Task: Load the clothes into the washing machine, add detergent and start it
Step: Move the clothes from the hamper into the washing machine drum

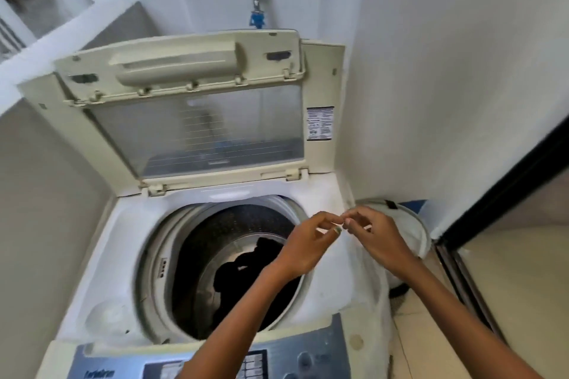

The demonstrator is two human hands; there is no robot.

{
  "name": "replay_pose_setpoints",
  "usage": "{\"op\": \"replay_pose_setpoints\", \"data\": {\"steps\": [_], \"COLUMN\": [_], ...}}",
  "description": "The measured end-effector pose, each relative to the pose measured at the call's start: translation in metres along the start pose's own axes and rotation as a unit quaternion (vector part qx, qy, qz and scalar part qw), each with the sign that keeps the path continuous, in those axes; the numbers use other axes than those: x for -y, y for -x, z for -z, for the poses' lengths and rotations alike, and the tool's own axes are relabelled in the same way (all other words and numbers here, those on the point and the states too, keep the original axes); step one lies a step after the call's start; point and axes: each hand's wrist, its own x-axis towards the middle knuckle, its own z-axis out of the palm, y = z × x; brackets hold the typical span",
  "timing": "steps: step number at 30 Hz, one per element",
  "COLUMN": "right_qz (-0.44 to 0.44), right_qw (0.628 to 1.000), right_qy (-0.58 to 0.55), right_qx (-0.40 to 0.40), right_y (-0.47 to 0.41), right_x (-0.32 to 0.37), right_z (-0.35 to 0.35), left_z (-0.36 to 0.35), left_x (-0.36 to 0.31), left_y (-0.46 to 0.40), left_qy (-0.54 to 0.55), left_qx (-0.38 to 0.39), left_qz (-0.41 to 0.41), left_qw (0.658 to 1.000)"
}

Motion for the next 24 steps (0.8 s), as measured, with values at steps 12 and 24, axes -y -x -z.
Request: {"op": "replay_pose_setpoints", "data": {"steps": [12,24], "right_qz": [-0.241,-0.307], "right_qw": [0.971,0.94], "right_qy": [-0.008,0.102], "right_qx": [-0.005,0.112], "right_y": [-0.015,-0.149], "right_x": [-0.212,-0.437], "right_z": [0.092,0.034], "left_z": [-0.218,-0.309], "left_x": [-0.016,0.16], "left_y": [-0.115,-0.236], "left_qy": [0.036,-0.107], "left_qx": [0.181,-0.022], "left_qz": [0.126,0.37], "left_qw": [0.975,0.923]}}
